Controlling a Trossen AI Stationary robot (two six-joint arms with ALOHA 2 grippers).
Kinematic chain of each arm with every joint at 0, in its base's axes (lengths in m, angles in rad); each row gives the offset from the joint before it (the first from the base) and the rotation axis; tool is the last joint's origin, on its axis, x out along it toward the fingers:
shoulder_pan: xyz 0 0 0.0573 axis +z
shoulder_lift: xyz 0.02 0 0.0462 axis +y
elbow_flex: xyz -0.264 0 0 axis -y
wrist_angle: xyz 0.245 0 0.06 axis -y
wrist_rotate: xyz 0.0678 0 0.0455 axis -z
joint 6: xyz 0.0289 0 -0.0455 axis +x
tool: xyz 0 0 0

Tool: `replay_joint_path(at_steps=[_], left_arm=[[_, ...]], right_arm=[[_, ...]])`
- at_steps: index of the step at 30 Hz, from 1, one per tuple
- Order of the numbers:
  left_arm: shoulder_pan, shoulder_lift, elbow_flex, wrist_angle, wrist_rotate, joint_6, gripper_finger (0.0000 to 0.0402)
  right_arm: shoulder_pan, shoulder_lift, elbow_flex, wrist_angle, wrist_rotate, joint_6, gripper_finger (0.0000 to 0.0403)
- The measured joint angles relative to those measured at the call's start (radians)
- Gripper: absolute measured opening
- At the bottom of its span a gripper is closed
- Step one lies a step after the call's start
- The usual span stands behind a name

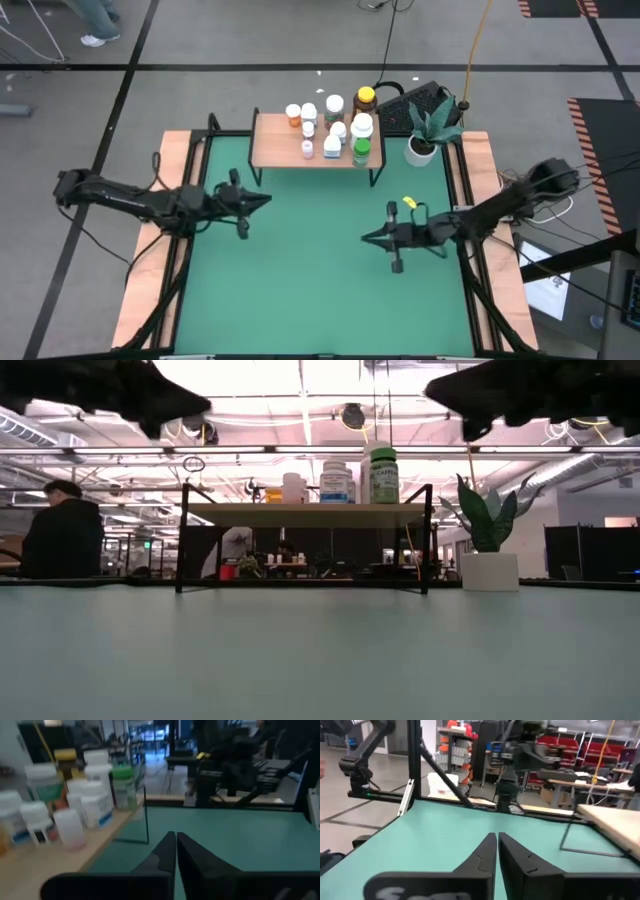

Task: Pick and place medicine bottles onto shelf by color
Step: Return to Home Position

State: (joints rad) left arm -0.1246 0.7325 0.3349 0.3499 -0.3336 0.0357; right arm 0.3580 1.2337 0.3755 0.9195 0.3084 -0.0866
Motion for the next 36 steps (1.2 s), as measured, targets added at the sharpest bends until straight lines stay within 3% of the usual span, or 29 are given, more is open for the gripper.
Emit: replay_joint_path(at_steps=[2, 7, 12, 20, 36], left_arm=[[-0.014, -0.07, 0.001, -0.038, 0.001, 0.037, 0.001], [-0.029, -0.228, 0.002, -0.16, 0.001, 0.061, 0.0017], [-0.035, -0.277, -0.058, -0.167, 0.0, 0.023, 0.0004], [-0.056, -0.271, -0.22, -0.068, 0.001, -0.056, 0.0004], [-0.069, -0.421, -0.224, -0.193, 0.015, -0.012, 0.0009]], right_arm=[[-0.003, -0.092, -0.04, -0.03, -0.01, -0.014, 0.0013], [-0.049, -0.311, -0.15, -0.031, -0.157, -0.046, 0.0002], [-0.114, -0.455, -0.229, -0.031, -0.214, 0.009, 0.0001], [-0.156, -0.482, -0.3, -0.034, -0.348, 0.05, 0.0], [-0.156, -0.571, -0.322, -0.166, -0.356, -0.024, 0.0]])
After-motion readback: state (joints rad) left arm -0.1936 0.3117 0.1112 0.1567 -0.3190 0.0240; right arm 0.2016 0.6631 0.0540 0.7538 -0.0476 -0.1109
